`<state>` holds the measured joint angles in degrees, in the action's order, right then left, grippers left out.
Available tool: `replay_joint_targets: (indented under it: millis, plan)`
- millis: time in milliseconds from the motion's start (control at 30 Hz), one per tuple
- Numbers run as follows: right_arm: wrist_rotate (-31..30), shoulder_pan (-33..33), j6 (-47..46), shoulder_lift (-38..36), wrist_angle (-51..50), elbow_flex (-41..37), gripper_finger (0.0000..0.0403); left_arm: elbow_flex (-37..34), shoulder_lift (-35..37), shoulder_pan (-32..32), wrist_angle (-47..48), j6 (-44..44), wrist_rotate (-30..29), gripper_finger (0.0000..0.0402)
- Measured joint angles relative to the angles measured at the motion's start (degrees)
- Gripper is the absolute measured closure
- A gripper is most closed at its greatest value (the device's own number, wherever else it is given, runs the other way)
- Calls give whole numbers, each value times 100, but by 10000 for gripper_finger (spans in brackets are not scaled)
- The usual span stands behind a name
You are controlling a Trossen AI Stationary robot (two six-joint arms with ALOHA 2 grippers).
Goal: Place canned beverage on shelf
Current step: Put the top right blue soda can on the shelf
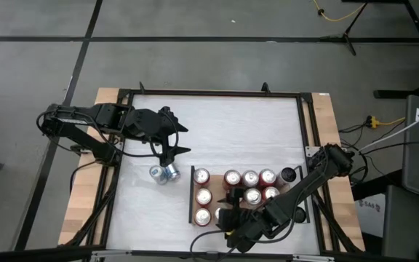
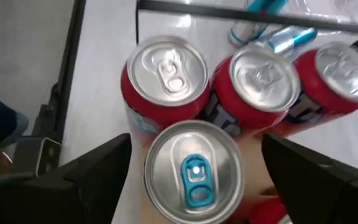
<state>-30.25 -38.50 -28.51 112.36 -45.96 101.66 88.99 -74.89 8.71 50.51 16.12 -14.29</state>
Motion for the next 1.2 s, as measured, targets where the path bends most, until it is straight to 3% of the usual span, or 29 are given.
replay_joint_targets:
  millis: [233, 367, 533, 700, 1033, 1200]
  plan:
    - [1, 0, 873, -2, -790, 775, 52, 0, 0, 2, -1, 0, 1, 79]
    - [123, 0, 1945, -2, -1241, 1264, 52, 0, 0, 2, 1, -1, 1, 79]
    - [1324, 156, 3162, -13, -1259, 1480, 52, 0, 0, 0, 1, 0, -1, 79]
    - [2434, 521, 3352, -9, -1294, 1480, 52, 0, 0, 0, 1, 0, -1, 79]
    - [3051, 865, 3504, 40, -1293, 1485, 52, 0, 0, 0, 1, -1, 0, 79]
    - [3071, 798, 3817, 122, -1326, 1485, 52, 0, 0, 0, 0, -2, 0, 79]
